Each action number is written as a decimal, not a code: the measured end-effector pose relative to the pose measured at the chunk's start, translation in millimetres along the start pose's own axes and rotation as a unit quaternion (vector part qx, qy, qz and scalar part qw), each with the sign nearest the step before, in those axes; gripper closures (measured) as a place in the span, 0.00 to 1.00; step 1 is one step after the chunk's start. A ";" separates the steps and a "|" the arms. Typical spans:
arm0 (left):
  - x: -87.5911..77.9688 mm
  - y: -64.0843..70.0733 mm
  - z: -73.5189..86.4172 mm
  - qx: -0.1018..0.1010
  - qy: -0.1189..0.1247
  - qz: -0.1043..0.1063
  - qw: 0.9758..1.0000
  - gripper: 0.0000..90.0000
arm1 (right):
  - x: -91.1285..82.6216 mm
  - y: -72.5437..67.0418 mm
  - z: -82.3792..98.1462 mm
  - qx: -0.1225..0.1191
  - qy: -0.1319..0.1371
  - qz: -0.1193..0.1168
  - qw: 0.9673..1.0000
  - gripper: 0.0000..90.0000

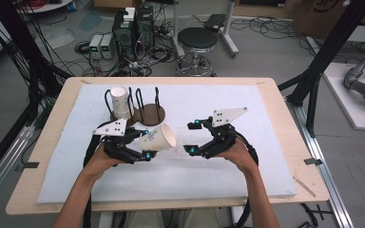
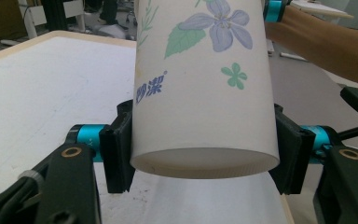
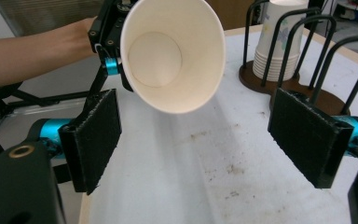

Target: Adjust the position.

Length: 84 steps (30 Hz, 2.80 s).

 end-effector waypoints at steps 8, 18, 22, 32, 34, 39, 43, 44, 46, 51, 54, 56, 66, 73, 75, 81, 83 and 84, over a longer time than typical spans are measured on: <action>-0.3 -0.6 -2.2 -0.002 0.026 -0.001 1.000 0.40 | 2.0 -1.5 11.8 0.013 0.020 -0.006 1.000 0.20; 8.6 5.1 -6.6 -0.001 0.065 0.007 0.998 0.40 | 14.1 -3.3 9.6 0.008 0.069 -0.034 0.997 0.20; 12.3 7.0 -7.5 0.000 0.061 0.013 0.998 0.40 | 21.0 -4.3 8.6 0.009 0.073 -0.046 0.996 0.20; 21.1 9.8 -11.1 0.009 0.058 0.022 0.998 0.40 | 35.5 -7.6 4.5 0.011 0.091 -0.065 0.994 0.20; 22.8 10.5 -12.4 0.011 0.058 0.025 0.998 0.40 | 38.2 -8.3 3.7 0.012 0.098 -0.072 0.993 0.20; 26.8 11.6 -13.1 0.012 0.055 0.030 0.998 0.40 | 43.0 -9.8 0.8 0.012 0.108 -0.082 0.991 0.20; 27.9 12.0 -13.3 0.014 0.052 0.035 0.998 0.40 | 45.2 -10.1 0.0 0.012 0.112 -0.088 0.990 0.20; 28.7 12.6 -13.5 0.011 0.055 0.035 0.998 0.40 | 45.3 -10.2 0.1 0.014 0.111 -0.089 0.990 0.20; 29.4 12.6 -13.2 0.013 0.051 0.036 0.998 0.40 | 45.6 -9.8 0.0 0.015 0.114 -0.091 0.989 0.20; 30.3 12.9 -13.2 0.010 0.050 0.037 0.998 0.40 | 44.3 -10.6 -0.5 0.011 0.119 -0.094 0.988 0.28; 30.3 13.3 -13.2 0.011 0.049 0.037 0.998 0.40 | 43.9 -11.1 -1.1 0.005 0.123 -0.094 0.988 0.31; 30.3 13.3 -13.1 0.012 0.048 0.038 0.998 0.40 | 43.8 -12.0 -1.1 0.004 0.124 -0.097 0.988 0.34; 29.8 14.4 -13.4 0.019 0.048 0.038 0.998 0.41 | 43.1 -13.7 -1.5 -0.004 0.127 -0.095 0.987 0.39; 30.5 13.7 -11.8 0.005 0.041 0.018 0.999 0.10 | 39.8 -13.6 -2.1 -0.004 0.135 -0.095 0.986 0.39; 29.6 14.2 -11.8 0.008 0.039 0.015 0.999 0.09 | 38.8 -13.0 -1.8 -0.002 0.133 -0.093 0.987 0.38; 24.6 14.3 -9.8 0.011 0.009 -0.016 1.000 0.09 | 36.7 -11.5 -1.4 0.001 0.128 -0.085 0.988 0.38; 20.3 14.9 -6.5 0.012 -0.020 -0.047 0.999 0.09 | 33.4 -10.2 -0.8 0.007 0.124 -0.080 0.989 0.37; 17.1 14.9 -4.1 0.012 -0.032 -0.062 0.998 0.09 | 31.7 -9.4 -0.5 0.009 0.123 -0.076 0.990 0.37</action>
Point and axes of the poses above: each handheld gripper's, and its own axes: x roughly forward along the jaws, z roughly out of its underside, y roughly to its right, the point moved 2 cm from there along x, roughly forward along the jaws, and after that the axes turned 6 degrees about -y, right-handed, at the moved point
